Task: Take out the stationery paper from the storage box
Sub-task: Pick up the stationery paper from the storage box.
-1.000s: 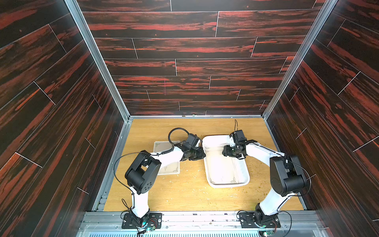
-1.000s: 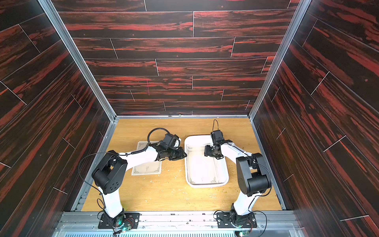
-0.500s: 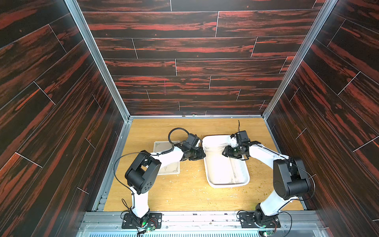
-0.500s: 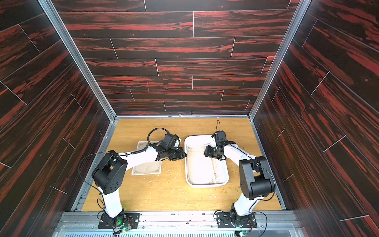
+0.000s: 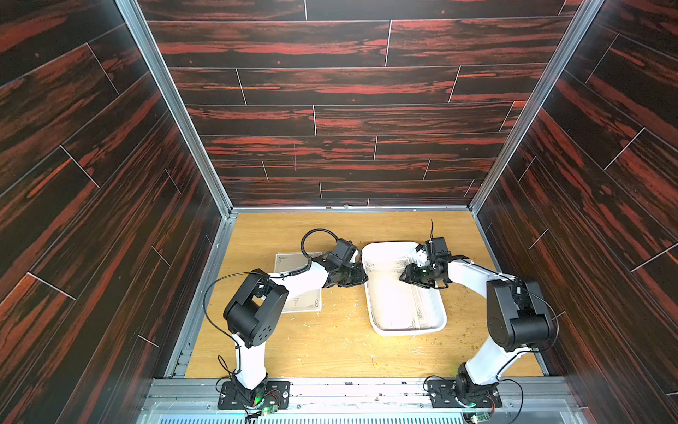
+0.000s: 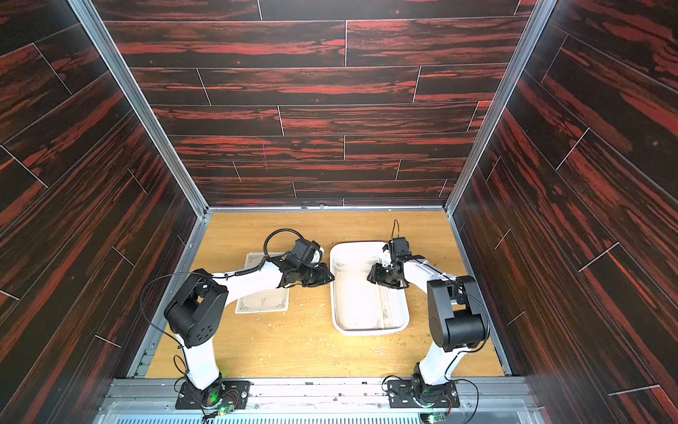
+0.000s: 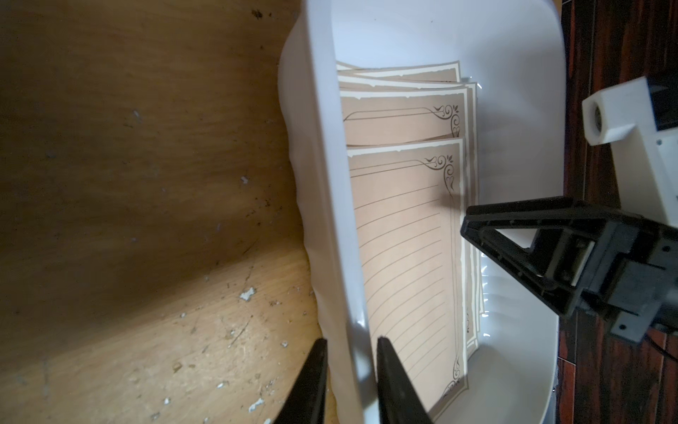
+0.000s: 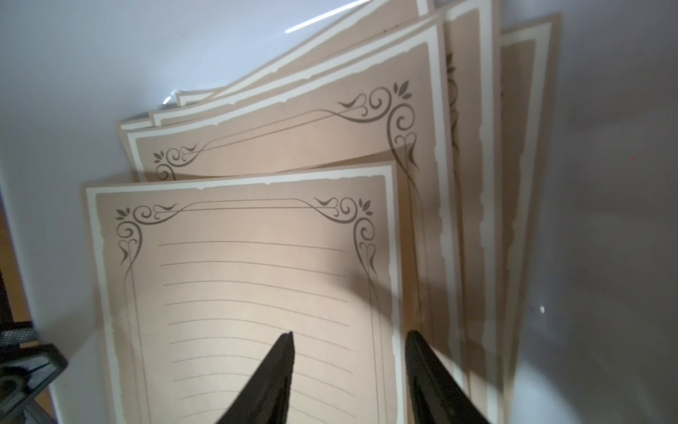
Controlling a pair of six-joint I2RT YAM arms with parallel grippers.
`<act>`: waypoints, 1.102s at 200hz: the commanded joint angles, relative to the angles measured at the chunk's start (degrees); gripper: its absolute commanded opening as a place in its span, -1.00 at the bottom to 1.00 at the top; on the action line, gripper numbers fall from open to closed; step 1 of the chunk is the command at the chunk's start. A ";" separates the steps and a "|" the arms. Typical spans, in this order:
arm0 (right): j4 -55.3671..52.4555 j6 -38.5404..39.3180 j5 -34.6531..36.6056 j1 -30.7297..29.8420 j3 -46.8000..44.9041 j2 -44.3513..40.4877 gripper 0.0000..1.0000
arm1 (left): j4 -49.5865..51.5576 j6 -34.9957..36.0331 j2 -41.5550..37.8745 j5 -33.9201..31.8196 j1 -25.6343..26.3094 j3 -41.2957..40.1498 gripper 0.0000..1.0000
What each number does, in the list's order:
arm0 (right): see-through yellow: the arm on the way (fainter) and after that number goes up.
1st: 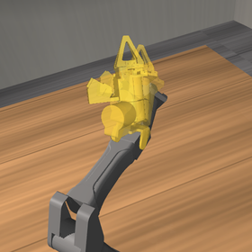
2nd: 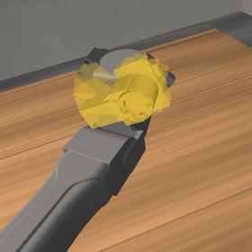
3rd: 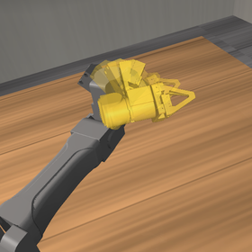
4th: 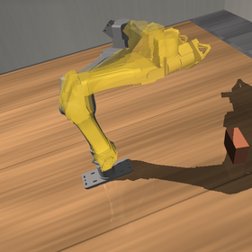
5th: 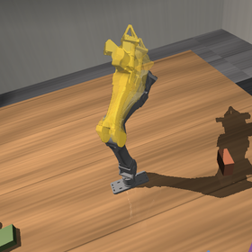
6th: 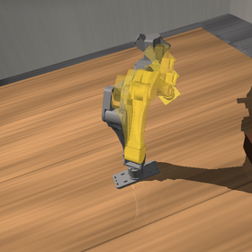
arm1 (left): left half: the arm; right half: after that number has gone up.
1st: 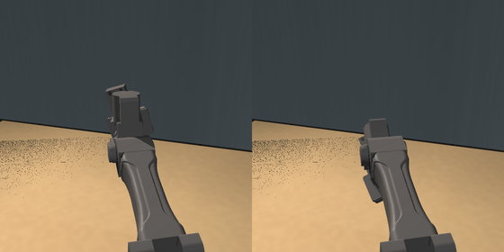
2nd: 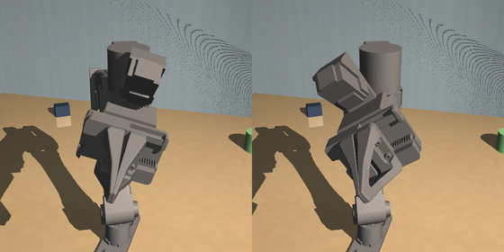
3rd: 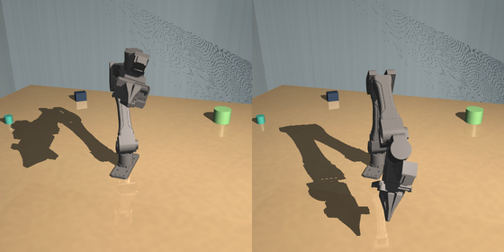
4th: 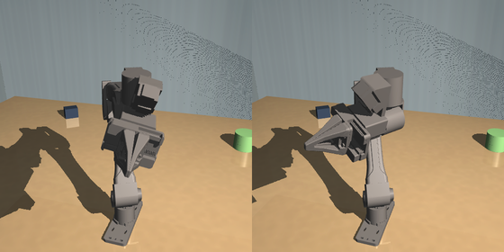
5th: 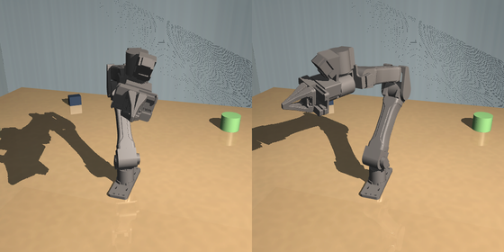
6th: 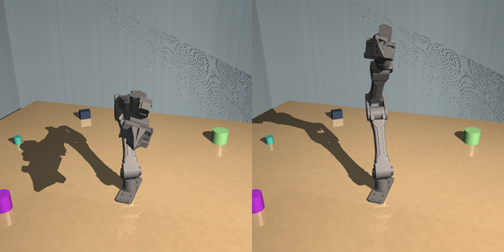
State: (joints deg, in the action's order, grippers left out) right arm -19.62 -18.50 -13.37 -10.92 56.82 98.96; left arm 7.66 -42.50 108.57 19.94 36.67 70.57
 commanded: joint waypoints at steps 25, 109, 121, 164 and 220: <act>-0.75 -0.92 -1.09 0.52 -0.66 2.23 0.07 | 2.22 0.14 0.65 -0.55 0.05 1.48 -0.47; 1.38 -2.61 -9.32 0.89 -2.49 0.01 -0.07 | 2.53 -0.05 0.99 -0.96 0.01 1.33 -0.48; 2.15 -3.00 -10.67 0.93 -2.83 -0.96 -0.10 | 2.53 -0.13 1.00 -0.86 0.06 1.25 -0.48; 4.40 -4.53 -14.69 1.30 -4.38 -3.81 -0.23 | 2.32 -0.26 1.04 -1.13 0.03 1.03 -0.49; 2.85 -3.05 -14.51 1.48 -5.65 -3.25 -0.26 | 1.91 -0.26 1.05 -1.09 0.06 1.07 -0.49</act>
State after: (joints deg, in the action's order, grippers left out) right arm -15.57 -22.35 -27.90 -9.82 52.36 95.09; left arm 7.75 -42.72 108.79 19.94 36.67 70.74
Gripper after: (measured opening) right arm 0.364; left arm 0.254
